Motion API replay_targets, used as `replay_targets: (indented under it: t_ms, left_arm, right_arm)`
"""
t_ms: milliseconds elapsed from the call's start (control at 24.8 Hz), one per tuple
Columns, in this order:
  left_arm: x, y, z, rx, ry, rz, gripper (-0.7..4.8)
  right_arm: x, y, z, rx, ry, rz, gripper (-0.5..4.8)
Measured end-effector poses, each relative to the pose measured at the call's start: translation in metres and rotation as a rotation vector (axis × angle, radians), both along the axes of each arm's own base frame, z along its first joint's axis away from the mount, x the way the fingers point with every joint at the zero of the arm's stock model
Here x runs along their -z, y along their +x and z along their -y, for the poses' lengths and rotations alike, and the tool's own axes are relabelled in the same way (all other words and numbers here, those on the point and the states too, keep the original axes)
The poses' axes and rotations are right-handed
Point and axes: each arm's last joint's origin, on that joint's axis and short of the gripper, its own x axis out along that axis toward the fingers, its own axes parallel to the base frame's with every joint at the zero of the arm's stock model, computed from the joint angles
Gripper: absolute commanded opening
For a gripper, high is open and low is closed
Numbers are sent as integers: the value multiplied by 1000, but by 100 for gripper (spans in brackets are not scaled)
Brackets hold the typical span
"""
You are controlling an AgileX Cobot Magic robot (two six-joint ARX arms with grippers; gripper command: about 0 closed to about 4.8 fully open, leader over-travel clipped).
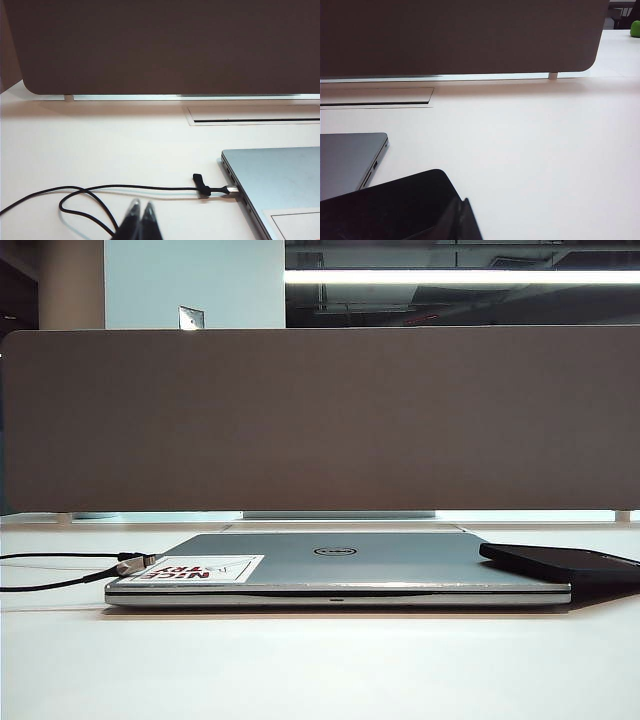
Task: Pick up the charging cable and the phone, plug the charging cable into the charging port on the phone, and finally place them back on the table.
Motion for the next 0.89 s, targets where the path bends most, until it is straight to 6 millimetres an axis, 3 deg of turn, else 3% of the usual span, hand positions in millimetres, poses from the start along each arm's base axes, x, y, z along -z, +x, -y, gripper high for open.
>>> replay_targets:
  t_ms: [362, 523, 765, 886]
  left_arm:
    - [0, 0, 0, 0, -1, 0, -6]
    - [-7, 0, 0, 1, -17, 71, -6]
    - [-44, -8, 0, 16, -93, 243, -6]
    - [-54, -7, 0, 18, -114, 220, -6]
  right_arm:
    - [-3, -1, 0, 0, 0, 4, -1]
    - [-29, -6, 0, 0, -2, 84, -1]
    - [-76, -16, -2, -48, 47, 184, -2]
    - [-101, -15, -4, -121, 48, 190, -3]
